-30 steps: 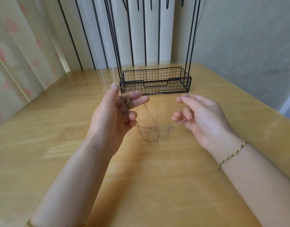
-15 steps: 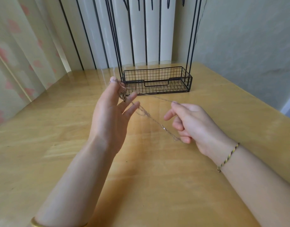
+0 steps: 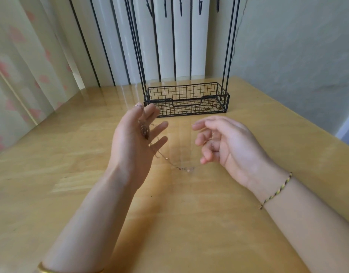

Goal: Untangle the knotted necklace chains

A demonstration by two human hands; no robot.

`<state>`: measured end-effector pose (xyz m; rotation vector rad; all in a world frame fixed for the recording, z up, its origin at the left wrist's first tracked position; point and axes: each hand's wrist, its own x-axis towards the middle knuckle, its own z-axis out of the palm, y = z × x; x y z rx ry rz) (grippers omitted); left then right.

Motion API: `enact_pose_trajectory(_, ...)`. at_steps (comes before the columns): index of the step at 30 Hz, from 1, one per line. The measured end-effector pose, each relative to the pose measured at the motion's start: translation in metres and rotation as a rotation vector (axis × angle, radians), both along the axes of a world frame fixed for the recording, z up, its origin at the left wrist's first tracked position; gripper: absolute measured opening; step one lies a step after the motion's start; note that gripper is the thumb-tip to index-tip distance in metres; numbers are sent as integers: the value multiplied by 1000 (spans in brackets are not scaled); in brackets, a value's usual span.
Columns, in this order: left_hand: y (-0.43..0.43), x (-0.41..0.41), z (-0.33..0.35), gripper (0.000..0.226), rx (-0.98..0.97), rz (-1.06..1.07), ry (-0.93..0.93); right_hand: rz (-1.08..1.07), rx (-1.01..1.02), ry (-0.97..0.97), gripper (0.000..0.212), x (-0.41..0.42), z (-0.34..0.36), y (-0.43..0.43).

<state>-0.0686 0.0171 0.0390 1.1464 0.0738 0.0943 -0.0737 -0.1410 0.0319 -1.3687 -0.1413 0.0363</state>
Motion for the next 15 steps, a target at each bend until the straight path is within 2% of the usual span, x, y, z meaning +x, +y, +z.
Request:
enact_pose_trajectory(4,-2,-1,0,40,-1,-15,-7,51,204,-29,33,0,2,-1)
enact_pose_trajectory(9,-2,-2,0,36,91,7,-18,63,285,-1,28,-1,5,-3)
enact_pose_trajectory(15,0,0,-2,30,173,35,-28,-19,442,11,29,2,4,-5)
